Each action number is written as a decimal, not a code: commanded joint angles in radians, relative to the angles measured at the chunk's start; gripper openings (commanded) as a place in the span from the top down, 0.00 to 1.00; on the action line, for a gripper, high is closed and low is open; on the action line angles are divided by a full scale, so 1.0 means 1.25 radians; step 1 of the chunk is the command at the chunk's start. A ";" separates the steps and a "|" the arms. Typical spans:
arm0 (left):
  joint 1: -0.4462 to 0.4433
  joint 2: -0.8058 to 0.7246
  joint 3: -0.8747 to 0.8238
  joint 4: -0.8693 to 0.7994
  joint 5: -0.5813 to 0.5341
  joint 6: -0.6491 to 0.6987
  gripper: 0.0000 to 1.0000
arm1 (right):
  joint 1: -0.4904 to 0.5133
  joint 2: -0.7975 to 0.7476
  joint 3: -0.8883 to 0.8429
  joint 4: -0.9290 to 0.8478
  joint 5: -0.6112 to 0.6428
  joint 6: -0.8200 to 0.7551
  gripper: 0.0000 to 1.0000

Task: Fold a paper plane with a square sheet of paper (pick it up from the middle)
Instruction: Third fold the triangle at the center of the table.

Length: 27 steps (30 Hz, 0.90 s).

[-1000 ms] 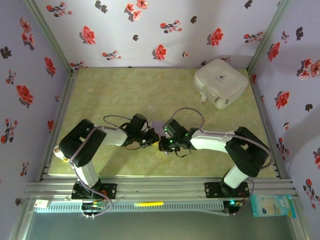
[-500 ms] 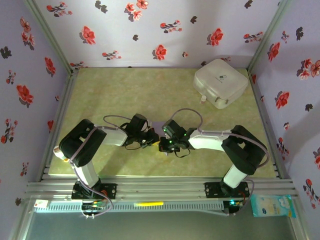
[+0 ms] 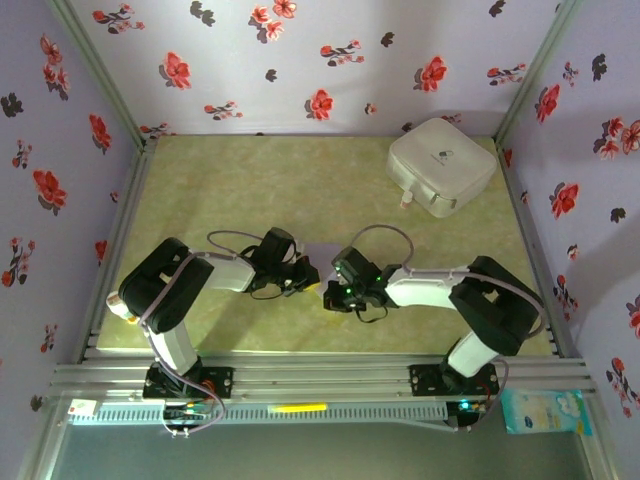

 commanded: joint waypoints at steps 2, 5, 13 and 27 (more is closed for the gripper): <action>-0.005 0.032 -0.009 -0.041 -0.030 0.016 1.00 | 0.005 -0.029 -0.060 -0.008 -0.012 0.034 0.92; -0.004 0.033 -0.010 -0.041 -0.032 0.014 1.00 | 0.005 -0.040 -0.084 0.009 -0.022 0.043 0.91; -0.004 0.028 -0.016 -0.038 -0.038 0.009 1.00 | -0.003 -0.096 -0.142 0.010 -0.027 0.051 0.91; -0.025 -0.033 -0.088 0.049 -0.130 -0.115 1.00 | -0.048 -0.193 -0.042 -0.037 -0.031 0.111 0.91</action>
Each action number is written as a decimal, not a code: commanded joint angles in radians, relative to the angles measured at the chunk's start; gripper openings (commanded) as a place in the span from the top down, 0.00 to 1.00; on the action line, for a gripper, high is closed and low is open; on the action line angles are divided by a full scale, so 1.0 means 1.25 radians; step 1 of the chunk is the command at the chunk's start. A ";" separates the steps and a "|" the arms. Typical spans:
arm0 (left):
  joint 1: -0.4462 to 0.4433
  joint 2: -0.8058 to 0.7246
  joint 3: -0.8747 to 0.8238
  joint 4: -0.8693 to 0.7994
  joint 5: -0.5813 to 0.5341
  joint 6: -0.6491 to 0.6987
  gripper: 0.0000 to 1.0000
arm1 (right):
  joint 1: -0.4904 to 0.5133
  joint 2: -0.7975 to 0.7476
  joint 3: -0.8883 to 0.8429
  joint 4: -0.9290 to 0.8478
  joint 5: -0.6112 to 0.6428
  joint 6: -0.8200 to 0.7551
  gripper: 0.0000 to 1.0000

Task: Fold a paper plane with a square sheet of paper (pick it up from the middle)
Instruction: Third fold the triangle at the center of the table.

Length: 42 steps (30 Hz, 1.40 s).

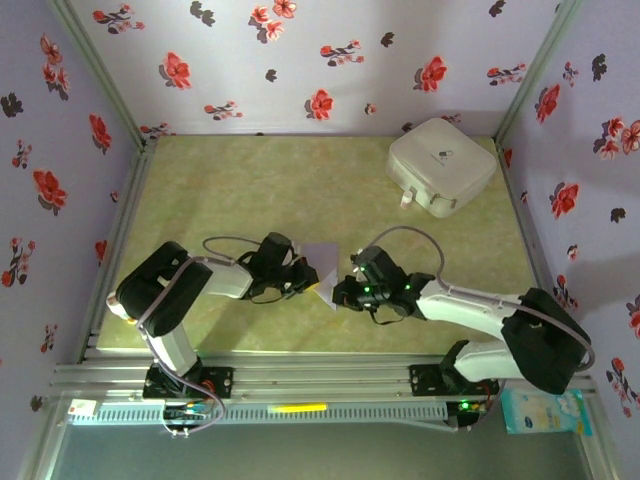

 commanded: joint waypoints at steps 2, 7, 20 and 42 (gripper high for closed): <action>-0.015 -0.017 -0.036 -0.036 -0.088 -0.050 1.00 | -0.006 0.067 0.051 -0.012 -0.008 0.038 0.93; -0.025 -0.022 -0.036 -0.037 -0.104 -0.056 1.00 | -0.004 0.150 0.072 0.074 -0.015 0.095 0.94; -0.025 -0.012 -0.018 -0.036 -0.099 -0.043 1.00 | -0.008 0.265 0.099 0.047 0.003 0.078 0.93; -0.041 -0.101 0.062 -0.171 -0.010 0.089 1.00 | -0.019 0.260 0.008 0.076 0.009 0.096 0.96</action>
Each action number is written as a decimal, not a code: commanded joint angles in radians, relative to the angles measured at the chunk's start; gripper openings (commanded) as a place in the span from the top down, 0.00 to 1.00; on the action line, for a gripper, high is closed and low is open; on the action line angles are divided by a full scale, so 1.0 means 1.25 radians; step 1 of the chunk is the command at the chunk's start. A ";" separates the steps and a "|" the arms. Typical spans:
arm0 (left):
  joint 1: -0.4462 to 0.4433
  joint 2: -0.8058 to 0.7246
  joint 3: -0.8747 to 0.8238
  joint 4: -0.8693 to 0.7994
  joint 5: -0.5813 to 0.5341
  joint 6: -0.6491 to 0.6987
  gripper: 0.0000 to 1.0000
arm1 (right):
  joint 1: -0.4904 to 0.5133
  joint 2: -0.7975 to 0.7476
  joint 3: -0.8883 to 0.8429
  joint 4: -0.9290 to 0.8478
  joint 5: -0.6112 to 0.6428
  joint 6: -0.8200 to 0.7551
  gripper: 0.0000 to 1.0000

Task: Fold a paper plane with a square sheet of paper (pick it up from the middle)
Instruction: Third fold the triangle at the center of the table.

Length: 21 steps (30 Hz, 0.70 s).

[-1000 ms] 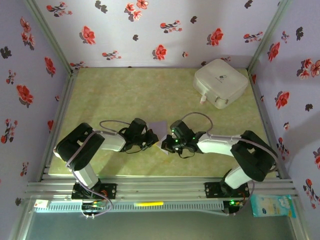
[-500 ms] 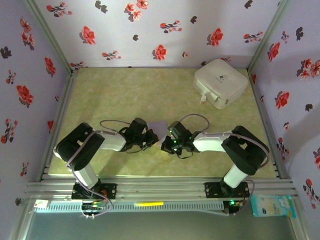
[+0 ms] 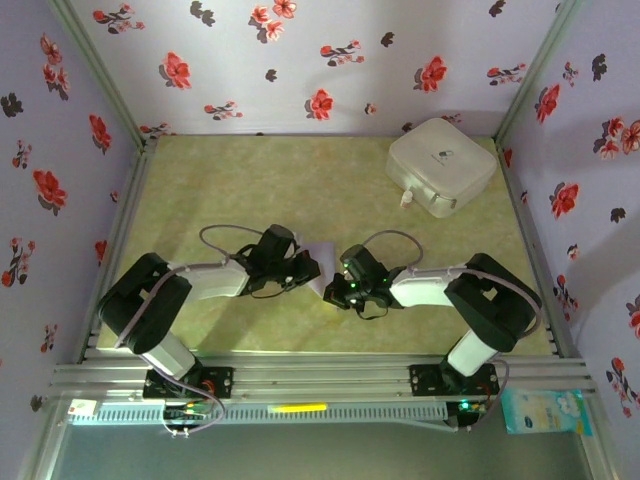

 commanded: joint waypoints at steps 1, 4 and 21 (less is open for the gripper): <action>-0.022 0.006 0.006 -0.027 0.037 0.023 1.00 | -0.009 0.012 -0.027 -0.061 0.026 0.012 0.96; -0.029 0.032 0.012 -0.026 0.040 0.025 1.00 | -0.008 0.011 -0.028 -0.060 0.028 0.012 0.96; 0.072 0.071 -0.046 -0.033 -0.030 0.097 0.99 | -0.008 0.021 -0.042 -0.058 0.027 0.009 0.98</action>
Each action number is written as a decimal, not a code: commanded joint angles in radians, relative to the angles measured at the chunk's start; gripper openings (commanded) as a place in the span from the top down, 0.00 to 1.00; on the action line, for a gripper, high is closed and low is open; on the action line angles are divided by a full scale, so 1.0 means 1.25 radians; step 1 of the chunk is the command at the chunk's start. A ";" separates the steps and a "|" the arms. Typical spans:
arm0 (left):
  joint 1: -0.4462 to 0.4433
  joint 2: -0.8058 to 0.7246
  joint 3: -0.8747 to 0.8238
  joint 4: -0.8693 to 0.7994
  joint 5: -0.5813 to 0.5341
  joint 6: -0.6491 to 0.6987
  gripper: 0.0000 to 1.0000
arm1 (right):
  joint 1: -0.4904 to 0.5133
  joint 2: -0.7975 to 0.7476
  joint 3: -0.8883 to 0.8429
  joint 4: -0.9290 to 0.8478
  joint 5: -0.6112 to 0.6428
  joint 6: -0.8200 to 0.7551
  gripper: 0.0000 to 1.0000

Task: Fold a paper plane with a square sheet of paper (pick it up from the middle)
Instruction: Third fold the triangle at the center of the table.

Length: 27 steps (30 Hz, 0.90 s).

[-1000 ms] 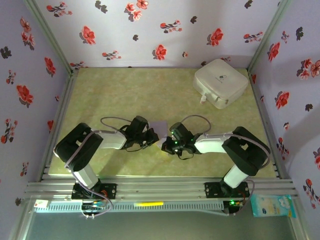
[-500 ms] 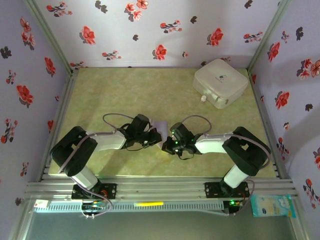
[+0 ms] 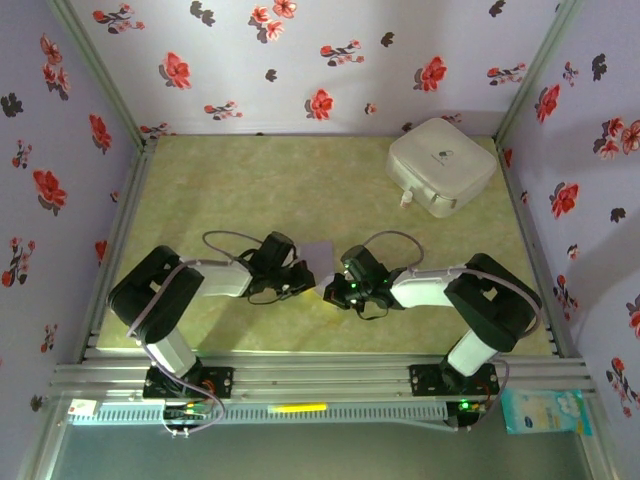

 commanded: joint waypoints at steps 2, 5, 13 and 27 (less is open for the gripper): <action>0.063 0.012 -0.017 -0.020 -0.036 0.071 0.99 | -0.006 0.021 -0.032 -0.081 0.027 0.007 0.99; 0.090 0.013 -0.012 -0.049 -0.038 0.086 1.00 | -0.006 0.024 -0.032 -0.081 0.026 0.005 0.99; 0.120 0.014 0.009 -0.100 -0.045 0.112 1.00 | -0.008 0.039 -0.023 -0.076 0.024 0.002 1.00; 0.107 -0.157 -0.012 0.043 -0.082 0.104 0.88 | -0.011 0.023 -0.022 -0.093 0.029 -0.010 0.99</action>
